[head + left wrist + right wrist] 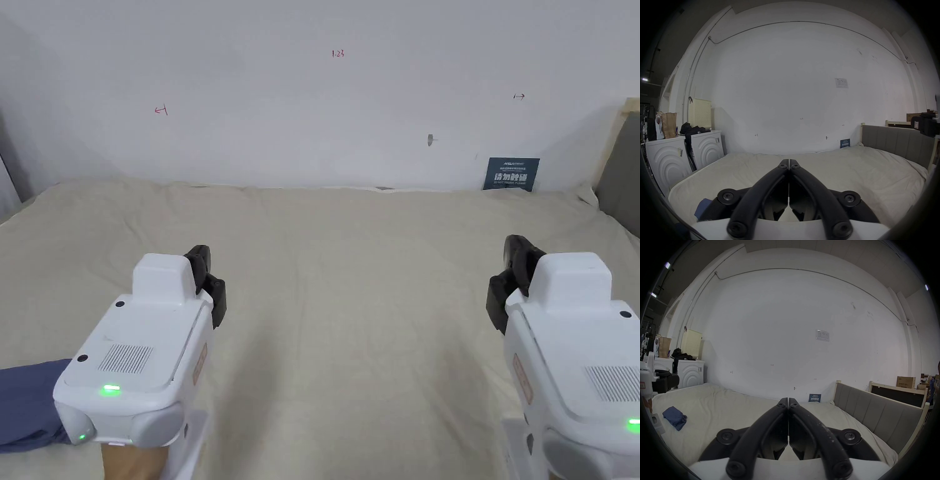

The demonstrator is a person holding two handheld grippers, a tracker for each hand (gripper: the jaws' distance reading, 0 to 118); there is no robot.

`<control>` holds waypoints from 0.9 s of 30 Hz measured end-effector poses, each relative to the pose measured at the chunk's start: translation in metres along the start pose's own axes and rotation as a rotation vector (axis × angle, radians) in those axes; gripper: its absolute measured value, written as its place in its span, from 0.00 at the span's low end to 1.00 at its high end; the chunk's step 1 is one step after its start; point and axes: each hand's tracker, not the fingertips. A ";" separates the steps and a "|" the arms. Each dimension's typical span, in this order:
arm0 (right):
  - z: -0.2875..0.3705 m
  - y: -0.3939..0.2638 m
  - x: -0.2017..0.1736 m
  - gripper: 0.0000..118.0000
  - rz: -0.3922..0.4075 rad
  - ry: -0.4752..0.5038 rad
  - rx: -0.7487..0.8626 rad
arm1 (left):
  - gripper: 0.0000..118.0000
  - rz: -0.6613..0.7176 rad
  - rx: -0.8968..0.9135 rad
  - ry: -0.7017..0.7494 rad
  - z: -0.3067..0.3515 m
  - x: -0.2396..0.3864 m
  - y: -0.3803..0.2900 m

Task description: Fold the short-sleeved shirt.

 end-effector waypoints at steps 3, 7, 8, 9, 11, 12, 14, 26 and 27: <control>0.000 0.001 0.000 0.12 -0.001 -0.005 -0.003 | 0.01 0.001 0.001 -0.007 0.000 -0.001 0.000; 0.001 0.004 0.000 0.44 -0.006 0.010 -0.013 | 0.23 0.002 -0.005 -0.007 0.000 -0.003 0.001; 0.001 0.004 -0.001 0.60 -0.003 0.010 -0.014 | 0.36 0.004 -0.005 -0.006 -0.001 -0.004 0.001; 0.001 0.005 -0.001 0.77 0.003 0.011 -0.019 | 0.59 0.004 -0.011 -0.007 -0.001 -0.004 0.001; 0.000 0.005 -0.002 0.95 0.005 0.011 -0.024 | 0.90 0.003 -0.023 -0.012 -0.003 -0.005 0.001; 0.001 0.005 -0.003 0.96 0.004 0.013 -0.021 | 0.94 0.000 -0.029 -0.017 -0.003 -0.005 0.000; 0.001 0.005 -0.005 0.98 0.006 0.005 -0.017 | 0.99 -0.009 -0.024 -0.007 -0.002 -0.004 -0.001; 0.002 0.005 -0.007 1.00 -0.019 0.005 -0.014 | 1.00 -0.017 -0.003 0.016 0.004 -0.002 -0.004; 0.002 0.005 -0.007 1.00 -0.018 0.006 -0.014 | 1.00 -0.015 -0.003 0.016 0.004 -0.002 -0.003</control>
